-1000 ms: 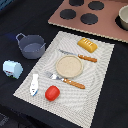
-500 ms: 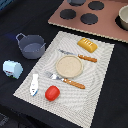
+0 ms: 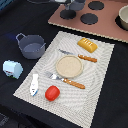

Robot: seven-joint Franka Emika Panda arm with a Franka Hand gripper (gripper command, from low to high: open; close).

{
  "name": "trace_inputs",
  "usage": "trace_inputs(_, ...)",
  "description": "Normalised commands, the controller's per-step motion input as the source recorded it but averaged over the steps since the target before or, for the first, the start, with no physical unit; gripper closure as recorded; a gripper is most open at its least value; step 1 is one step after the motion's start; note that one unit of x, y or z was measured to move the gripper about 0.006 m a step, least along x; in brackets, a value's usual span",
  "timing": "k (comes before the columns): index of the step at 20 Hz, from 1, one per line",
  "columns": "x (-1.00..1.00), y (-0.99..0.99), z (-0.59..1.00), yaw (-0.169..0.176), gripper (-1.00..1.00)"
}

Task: Interact with the objects in diverse but meaningful ways.

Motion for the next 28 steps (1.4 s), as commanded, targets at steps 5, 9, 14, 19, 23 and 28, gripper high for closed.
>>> trace_inputs(5,-0.61,0.0,-0.29,0.0,1.0)
trace_inputs(9,-0.57,0.0,-0.25,0.0,1.0)
trace_inputs(14,-0.4,-0.02,-0.2,-0.009,1.0)
trace_inputs(19,-0.03,-0.07,-0.11,-0.063,1.0)
trace_inputs(23,0.36,-0.21,0.01,-0.132,1.0)
trace_inputs(28,0.1,-0.28,-0.04,-0.115,1.0)
